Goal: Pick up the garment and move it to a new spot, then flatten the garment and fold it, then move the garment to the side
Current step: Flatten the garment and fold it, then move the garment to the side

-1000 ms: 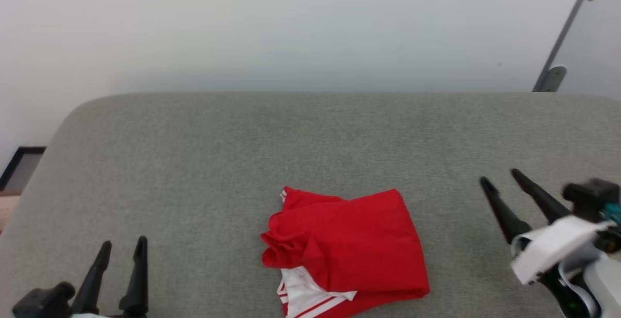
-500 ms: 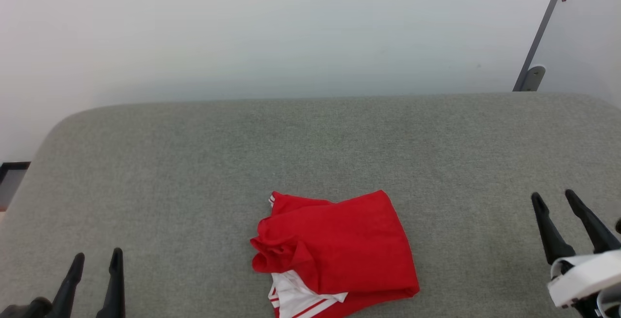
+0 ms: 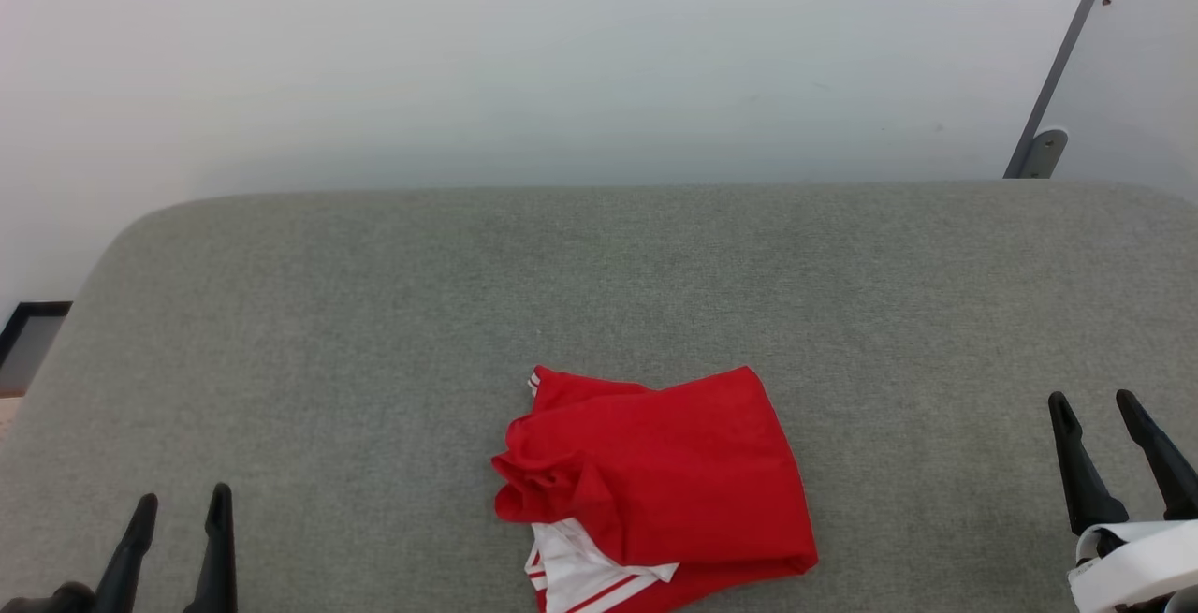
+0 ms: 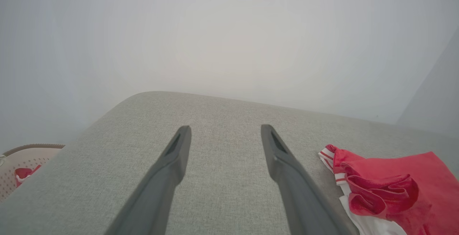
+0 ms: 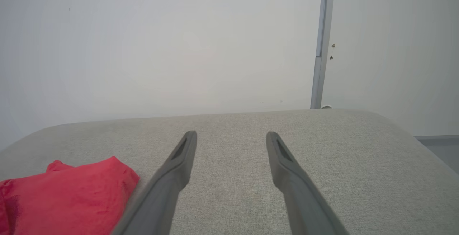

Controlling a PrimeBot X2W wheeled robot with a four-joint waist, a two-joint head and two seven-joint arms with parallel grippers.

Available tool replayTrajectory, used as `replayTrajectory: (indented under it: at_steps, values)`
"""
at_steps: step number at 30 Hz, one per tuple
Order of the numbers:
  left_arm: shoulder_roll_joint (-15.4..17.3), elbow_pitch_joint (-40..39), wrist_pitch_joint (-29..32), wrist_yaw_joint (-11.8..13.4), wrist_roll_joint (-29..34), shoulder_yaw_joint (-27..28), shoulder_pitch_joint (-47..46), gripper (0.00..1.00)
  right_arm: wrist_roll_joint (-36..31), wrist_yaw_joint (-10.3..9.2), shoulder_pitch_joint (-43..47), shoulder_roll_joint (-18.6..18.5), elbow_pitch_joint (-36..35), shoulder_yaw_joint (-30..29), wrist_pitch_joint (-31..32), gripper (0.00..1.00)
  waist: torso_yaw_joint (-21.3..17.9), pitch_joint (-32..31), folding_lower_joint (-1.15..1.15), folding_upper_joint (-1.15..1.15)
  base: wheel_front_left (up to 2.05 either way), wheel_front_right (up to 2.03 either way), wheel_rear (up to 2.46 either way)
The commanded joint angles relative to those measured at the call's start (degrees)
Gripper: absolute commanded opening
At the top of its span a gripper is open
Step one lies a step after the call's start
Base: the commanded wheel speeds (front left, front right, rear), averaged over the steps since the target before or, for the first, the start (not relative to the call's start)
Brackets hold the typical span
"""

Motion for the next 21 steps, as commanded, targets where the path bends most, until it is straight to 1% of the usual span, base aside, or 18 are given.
replayTrajectory:
  at_steps: [1, 17, 21]
  values:
    - [-0.2, -0.1, 0.0, -0.3, 0.3, 0.2, 0.6, 1.00, 0.0, -0.09, 0.9, 0.3, -0.2, -0.2, -0.2, 1.00, 0.1, 0.0, 0.00, 0.00, 0.00, 0.00, 0.00]
    - [-1.2, -0.4, 0.0, -0.8, 1.0, 0.1, 0.7, 1.00, -1.4, -0.09, 1.5, 1.1, 0.0, -0.9, -0.2, 1.00, 1.2, 0.1, 0.00, 0.00, 0.00, 0.00, 0.00]
    - [-1.5, -0.4, 0.0, -0.9, 0.8, 0.6, 0.4, 1.00, -0.4, -0.08, 0.9, 1.2, 0.2, 0.7, 1.1, 1.00, 2.2, 0.3, 0.00, 0.00, 0.00, 0.00, 0.00]
